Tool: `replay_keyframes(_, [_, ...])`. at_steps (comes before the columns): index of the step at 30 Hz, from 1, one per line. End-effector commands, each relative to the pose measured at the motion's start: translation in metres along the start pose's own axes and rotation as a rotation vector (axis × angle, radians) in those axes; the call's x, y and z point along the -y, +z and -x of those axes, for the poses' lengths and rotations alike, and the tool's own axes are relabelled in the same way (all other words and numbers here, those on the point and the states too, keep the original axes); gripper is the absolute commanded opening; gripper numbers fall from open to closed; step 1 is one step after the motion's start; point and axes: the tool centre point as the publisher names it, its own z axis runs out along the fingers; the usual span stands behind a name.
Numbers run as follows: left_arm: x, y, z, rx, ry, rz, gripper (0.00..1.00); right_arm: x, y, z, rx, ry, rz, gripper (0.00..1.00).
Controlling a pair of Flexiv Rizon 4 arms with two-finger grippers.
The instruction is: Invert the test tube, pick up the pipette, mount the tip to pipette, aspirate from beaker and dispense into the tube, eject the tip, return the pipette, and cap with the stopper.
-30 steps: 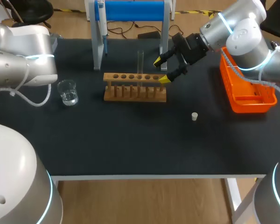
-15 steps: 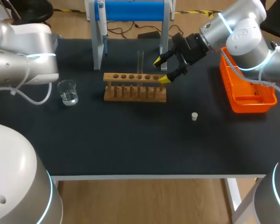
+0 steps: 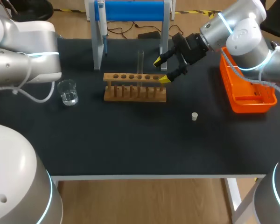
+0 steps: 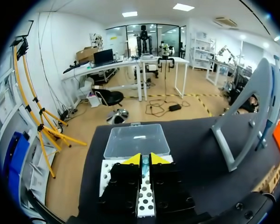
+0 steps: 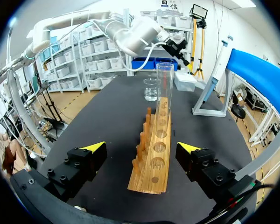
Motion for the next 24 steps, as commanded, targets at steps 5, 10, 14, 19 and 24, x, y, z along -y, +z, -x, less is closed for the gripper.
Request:
replay_keyframes(5, [0.006, -0.021, -0.001, 0.014, 0.010, -0.051, 0.00, 0.000, -0.001, 0.000, -0.001, 0.000, -0.002, 1.00])
replay_keyframes(10, [0.017, -0.034, -0.004, 0.016, 0.033, -0.080, 0.00, 0.000, -0.001, 0.000, -0.001, 0.000, -0.002, 1.00])
replay_keyframes(14, [0.030, -0.048, -0.010, -0.013, 0.097, -0.112, 0.00, 0.000, -0.001, 0.000, -0.001, 0.000, -0.002, 1.00])
replay_keyframes(19, [0.041, -0.059, -0.027, -0.110, 0.217, -0.134, 0.00, 0.000, -0.001, 0.000, -0.001, 0.000, -0.002, 1.00])
replay_keyframes(24, [0.041, -0.059, -0.027, -0.110, 0.217, -0.134, 0.00, 0.000, -0.001, 0.000, -0.001, 0.000, -0.002, 1.00])
